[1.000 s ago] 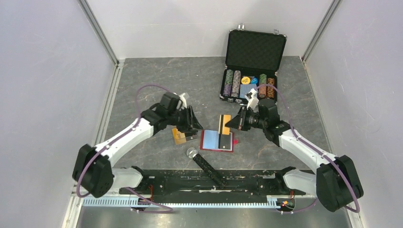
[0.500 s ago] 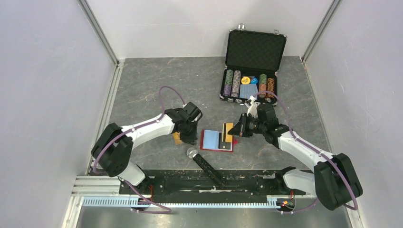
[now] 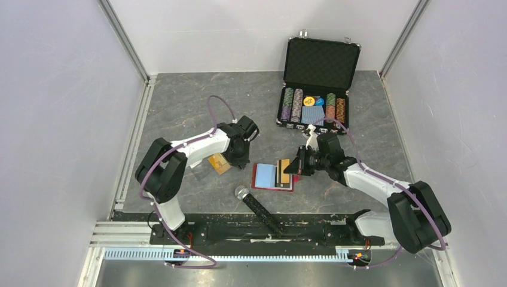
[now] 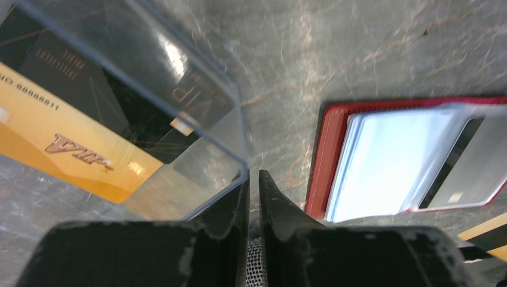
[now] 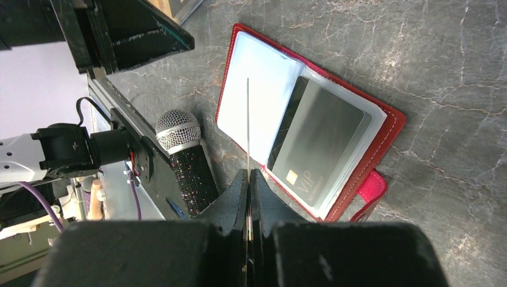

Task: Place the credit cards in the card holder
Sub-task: Insert the credit card into the card holder.

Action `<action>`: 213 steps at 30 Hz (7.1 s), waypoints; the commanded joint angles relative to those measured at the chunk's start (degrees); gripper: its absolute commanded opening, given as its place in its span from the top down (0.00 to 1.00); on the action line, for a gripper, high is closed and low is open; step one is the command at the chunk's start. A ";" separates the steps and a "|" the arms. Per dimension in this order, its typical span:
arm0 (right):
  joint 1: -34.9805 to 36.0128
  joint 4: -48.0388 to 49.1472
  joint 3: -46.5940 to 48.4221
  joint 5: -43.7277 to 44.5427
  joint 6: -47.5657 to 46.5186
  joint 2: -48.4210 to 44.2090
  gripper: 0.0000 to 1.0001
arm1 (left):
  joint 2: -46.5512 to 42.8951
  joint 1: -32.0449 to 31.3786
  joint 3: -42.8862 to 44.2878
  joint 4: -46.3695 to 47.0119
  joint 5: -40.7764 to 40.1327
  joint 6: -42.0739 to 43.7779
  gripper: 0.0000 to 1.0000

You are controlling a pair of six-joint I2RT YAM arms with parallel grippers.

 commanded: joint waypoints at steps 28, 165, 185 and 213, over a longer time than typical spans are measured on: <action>1.55 8.11 0.68 -3.93 5.46 15.79 1.00 | 6.59 -4.46 0.16 4.48 2.21 0.14 0.86; 18.29 -14.42 16.35 26.16 -5.21 15.18 0.10 | 6.50 -6.24 1.57 3.32 7.17 -3.89 0.98; 18.27 -16.43 13.24 31.68 -7.97 8.62 0.02 | 1.65 -4.90 -2.92 10.10 13.94 -7.13 0.98; 19.08 -6.37 10.89 17.43 -1.93 11.07 0.38 | 7.60 -4.45 10.73 -5.00 3.33 1.64 0.74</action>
